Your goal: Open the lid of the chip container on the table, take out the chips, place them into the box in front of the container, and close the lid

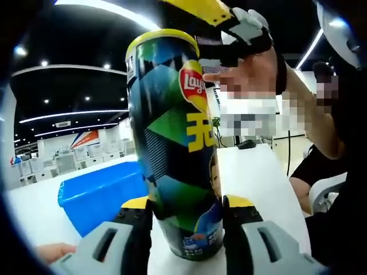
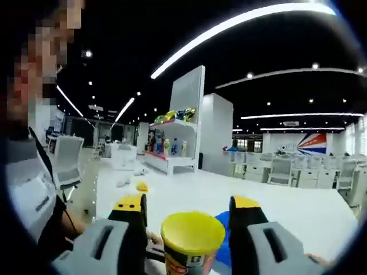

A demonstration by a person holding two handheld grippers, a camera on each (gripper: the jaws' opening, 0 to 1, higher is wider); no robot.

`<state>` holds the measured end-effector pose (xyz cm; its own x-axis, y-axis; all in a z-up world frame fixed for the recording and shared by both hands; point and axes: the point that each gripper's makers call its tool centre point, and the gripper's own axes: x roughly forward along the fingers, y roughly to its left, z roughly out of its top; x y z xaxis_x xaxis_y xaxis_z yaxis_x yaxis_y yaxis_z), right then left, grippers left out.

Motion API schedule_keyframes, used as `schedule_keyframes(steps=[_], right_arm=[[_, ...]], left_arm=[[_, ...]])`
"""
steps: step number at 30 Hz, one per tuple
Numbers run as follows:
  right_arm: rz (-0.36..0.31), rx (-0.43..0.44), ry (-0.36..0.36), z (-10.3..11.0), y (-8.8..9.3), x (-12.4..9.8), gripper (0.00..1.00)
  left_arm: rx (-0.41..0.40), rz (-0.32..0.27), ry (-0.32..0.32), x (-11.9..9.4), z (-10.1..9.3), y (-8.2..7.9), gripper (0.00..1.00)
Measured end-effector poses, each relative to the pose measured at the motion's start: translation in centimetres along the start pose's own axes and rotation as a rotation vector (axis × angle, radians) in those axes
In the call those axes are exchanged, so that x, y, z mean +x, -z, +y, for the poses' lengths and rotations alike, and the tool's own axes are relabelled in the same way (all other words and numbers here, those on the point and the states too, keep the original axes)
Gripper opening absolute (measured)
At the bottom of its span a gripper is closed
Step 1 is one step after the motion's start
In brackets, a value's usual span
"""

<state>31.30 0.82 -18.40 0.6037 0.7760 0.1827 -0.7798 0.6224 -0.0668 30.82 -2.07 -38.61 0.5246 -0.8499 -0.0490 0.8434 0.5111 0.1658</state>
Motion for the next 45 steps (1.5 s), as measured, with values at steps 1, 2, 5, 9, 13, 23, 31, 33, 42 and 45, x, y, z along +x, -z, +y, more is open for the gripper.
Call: schedule_keyframes(steps=[1, 2, 5, 9, 13, 23, 31, 33, 42, 45], right_arm=[[-0.036, 0.006, 0.015, -0.4, -0.7, 0.0, 0.43], [-0.057, 0.031, 0.036, -0.9, -1.1, 0.0, 0.28], [0.029, 0.123, 0.031, -0.8, 0.8, 0.8, 0.13], [0.132, 0.123, 0.031, -0.5, 3.7, 1.9, 0.03], [0.167, 0.008, 0.056, -0.8, 4.5, 2.3, 0.00], [0.216, 0.060, -0.019, 0.1, 5.3, 2.5, 0.00], [0.241, 0.031, -0.047, 0.8, 6.1, 2.6, 0.00], [0.229, 0.040, -0.044, 0.6, 6.2, 2.7, 0.00], [0.185, 0.046, -0.049, 0.4, 5.6, 2.7, 0.01], [0.171, 0.044, -0.045, 0.3, 5.4, 2.7, 0.01]], left_arm=[[0.000, 0.000, 0.000, 0.0, 0.0, 0.0, 0.49], [0.000, 0.000, 0.000, 0.0, 0.0, 0.0, 0.49], [0.000, -0.001, 0.001, 0.0, -0.1, 0.0, 0.49], [0.001, -0.001, 0.000, 0.0, -0.1, 0.0, 0.49], [0.001, -0.001, 0.000, 0.0, -0.1, 0.0, 0.49], [-0.006, 0.003, -0.003, 0.1, 0.0, 0.0, 0.49], [-0.019, 0.006, 0.007, 0.0, 0.0, 0.2, 0.48], [-0.023, 0.009, 0.008, 0.0, 0.0, 0.2, 0.48], [-0.026, 0.012, 0.008, -0.1, 0.0, 0.4, 0.48], [-0.027, 0.014, 0.009, 0.0, 0.0, 0.4, 0.48]])
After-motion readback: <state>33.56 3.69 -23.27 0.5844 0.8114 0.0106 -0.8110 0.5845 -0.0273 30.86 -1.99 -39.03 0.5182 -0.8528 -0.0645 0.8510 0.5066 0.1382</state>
